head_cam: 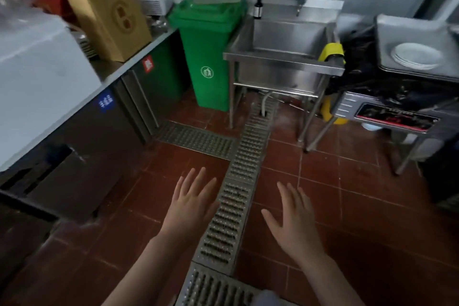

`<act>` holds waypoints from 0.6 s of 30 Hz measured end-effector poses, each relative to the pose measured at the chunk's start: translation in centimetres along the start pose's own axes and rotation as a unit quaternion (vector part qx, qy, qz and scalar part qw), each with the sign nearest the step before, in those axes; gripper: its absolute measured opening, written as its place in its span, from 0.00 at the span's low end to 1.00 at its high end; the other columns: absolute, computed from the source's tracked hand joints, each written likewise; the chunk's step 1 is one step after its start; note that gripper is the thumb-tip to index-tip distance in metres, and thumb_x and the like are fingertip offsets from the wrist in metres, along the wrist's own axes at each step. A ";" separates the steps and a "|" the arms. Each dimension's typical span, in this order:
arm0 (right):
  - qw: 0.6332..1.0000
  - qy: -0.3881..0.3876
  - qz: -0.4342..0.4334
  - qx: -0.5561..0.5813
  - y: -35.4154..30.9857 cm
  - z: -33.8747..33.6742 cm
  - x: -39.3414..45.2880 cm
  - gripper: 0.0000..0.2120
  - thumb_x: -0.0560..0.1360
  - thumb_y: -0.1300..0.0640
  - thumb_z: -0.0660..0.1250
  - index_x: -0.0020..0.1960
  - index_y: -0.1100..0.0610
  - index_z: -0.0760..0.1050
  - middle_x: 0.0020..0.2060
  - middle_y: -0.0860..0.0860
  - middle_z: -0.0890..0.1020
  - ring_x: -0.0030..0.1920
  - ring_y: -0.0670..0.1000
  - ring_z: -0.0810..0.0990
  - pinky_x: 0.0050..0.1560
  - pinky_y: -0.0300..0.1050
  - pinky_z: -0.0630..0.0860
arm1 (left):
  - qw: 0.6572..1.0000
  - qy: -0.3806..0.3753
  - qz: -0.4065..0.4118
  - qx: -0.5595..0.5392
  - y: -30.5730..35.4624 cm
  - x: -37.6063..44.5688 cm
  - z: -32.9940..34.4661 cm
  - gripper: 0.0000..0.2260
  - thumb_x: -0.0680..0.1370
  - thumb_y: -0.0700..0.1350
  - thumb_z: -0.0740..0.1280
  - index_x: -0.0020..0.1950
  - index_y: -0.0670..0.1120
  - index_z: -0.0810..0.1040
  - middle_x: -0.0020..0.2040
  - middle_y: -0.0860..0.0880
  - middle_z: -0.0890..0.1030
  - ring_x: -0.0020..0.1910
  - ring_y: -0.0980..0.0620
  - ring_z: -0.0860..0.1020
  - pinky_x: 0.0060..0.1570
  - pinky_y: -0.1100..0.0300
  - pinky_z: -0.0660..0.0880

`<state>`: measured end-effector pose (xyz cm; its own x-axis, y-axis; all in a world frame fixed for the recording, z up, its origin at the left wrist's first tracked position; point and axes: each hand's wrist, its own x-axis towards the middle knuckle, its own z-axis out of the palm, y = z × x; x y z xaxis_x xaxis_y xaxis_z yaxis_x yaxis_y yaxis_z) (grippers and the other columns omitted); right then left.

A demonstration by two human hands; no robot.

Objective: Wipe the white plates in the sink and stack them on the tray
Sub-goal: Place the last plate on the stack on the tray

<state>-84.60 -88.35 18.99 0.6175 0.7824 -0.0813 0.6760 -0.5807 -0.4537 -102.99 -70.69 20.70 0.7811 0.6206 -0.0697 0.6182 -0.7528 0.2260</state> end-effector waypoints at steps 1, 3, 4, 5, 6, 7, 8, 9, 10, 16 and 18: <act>1.000 0.007 0.009 0.000 0.8 -0.3 0.5 0.37 0.78 0.35 0.55 0.80 0.49 0.46 0.80 0.51 0.52 0.79 0.54 0.44 0.79 0.51 0.44 | 1.000 -0.003 0.012 0.000 0.3 1.1 0.2 0.43 0.72 0.72 0.27 0.81 0.56 0.54 0.82 0.51 0.44 0.78 0.52 0.32 0.75 0.51 0.32; 0.999 0.020 0.031 0.003 2.5 -0.9 1.6 0.37 0.78 0.35 0.56 0.80 0.49 0.47 0.80 0.51 0.53 0.79 0.54 0.44 0.79 0.52 0.44 | 0.999 -0.012 0.030 -0.002 1.3 3.6 0.6 0.36 0.77 0.69 0.35 0.81 0.55 0.54 0.82 0.51 0.44 0.77 0.52 0.32 0.74 0.53 0.30; 0.999 0.025 0.040 0.007 3.3 -1.2 2.1 0.37 0.78 0.35 0.57 0.80 0.49 0.47 0.79 0.52 0.53 0.79 0.54 0.44 0.79 0.52 0.45 | 0.999 -0.019 0.037 0.002 1.8 4.9 0.8 0.33 0.79 0.67 0.38 0.81 0.55 0.53 0.82 0.51 0.44 0.77 0.52 0.31 0.72 0.54 0.28; 0.998 0.033 0.052 0.013 4.3 -1.6 2.8 0.37 0.78 0.36 0.58 0.80 0.49 0.48 0.79 0.52 0.54 0.79 0.54 0.44 0.78 0.52 0.45 | 0.999 -0.024 0.048 0.007 2.5 6.4 1.1 0.32 0.79 0.66 0.40 0.81 0.55 0.52 0.82 0.51 0.43 0.77 0.53 0.30 0.72 0.55 0.27; 0.997 0.039 0.064 0.018 5.3 -2.1 3.6 0.37 0.78 0.36 0.58 0.80 0.49 0.48 0.79 0.51 0.53 0.79 0.54 0.44 0.78 0.53 0.45 | 0.998 -0.027 0.058 0.009 3.3 8.1 1.4 0.32 0.80 0.66 0.40 0.82 0.55 0.52 0.82 0.51 0.43 0.77 0.53 0.30 0.71 0.55 0.27; 0.996 0.042 0.073 0.020 6.4 -2.6 4.3 0.37 0.78 0.36 0.58 0.80 0.49 0.47 0.80 0.51 0.52 0.79 0.53 0.43 0.78 0.53 0.44 | 0.997 -0.025 0.071 0.013 4.1 9.7 1.7 0.33 0.79 0.66 0.39 0.82 0.54 0.53 0.83 0.51 0.44 0.77 0.53 0.30 0.71 0.55 0.27; 0.995 0.046 0.084 0.021 7.6 -3.3 5.2 0.37 0.79 0.36 0.57 0.80 0.49 0.47 0.80 0.51 0.51 0.79 0.53 0.42 0.78 0.53 0.44 | 0.996 -0.025 0.083 0.014 5.2 11.6 2.0 0.34 0.79 0.67 0.38 0.82 0.54 0.54 0.83 0.50 0.45 0.77 0.53 0.31 0.72 0.54 0.28; 0.994 0.050 0.090 0.019 8.7 -4.0 6.1 0.37 0.79 0.36 0.57 0.80 0.49 0.47 0.80 0.51 0.51 0.79 0.53 0.42 0.78 0.53 0.43 | 0.995 -0.023 0.096 0.015 6.1 13.3 2.3 0.36 0.78 0.68 0.36 0.82 0.54 0.55 0.83 0.49 0.46 0.77 0.53 0.33 0.73 0.54 0.29; 0.994 0.055 0.094 0.019 10.1 -4.9 7.2 0.37 0.79 0.36 0.57 0.80 0.49 0.47 0.80 0.51 0.51 0.79 0.52 0.42 0.78 0.52 0.43 | 0.994 -0.022 0.110 0.018 7.4 15.3 2.6 0.38 0.77 0.69 0.33 0.82 0.53 0.55 0.83 0.49 0.46 0.78 0.52 0.33 0.73 0.53 0.30; 0.991 0.074 0.111 0.017 18.6 -11.2 14.8 0.42 0.73 0.29 0.51 0.80 0.48 0.47 0.80 0.50 0.50 0.79 0.51 0.40 0.78 0.53 0.43 | 0.990 -0.005 0.142 0.004 16.2 27.4 3.1 0.37 0.76 0.66 0.35 0.81 0.52 0.55 0.83 0.47 0.46 0.79 0.50 0.35 0.75 0.51 0.33; 0.991 0.074 0.113 0.015 21.5 -13.7 17.2 0.41 0.75 0.31 0.55 0.80 0.48 0.48 0.80 0.50 0.51 0.79 0.51 0.41 0.78 0.54 0.43 | 0.990 -0.004 0.144 0.001 19.7 31.0 3.5 0.38 0.76 0.66 0.35 0.81 0.53 0.55 0.83 0.48 0.45 0.80 0.49 0.36 0.76 0.51 0.34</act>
<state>-53.97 -90.45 19.97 0.8052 0.5905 -0.0548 0.5025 -0.7285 -0.4655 -66.32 -67.04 19.64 0.9253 0.3791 -0.0113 0.3708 -0.8982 0.2362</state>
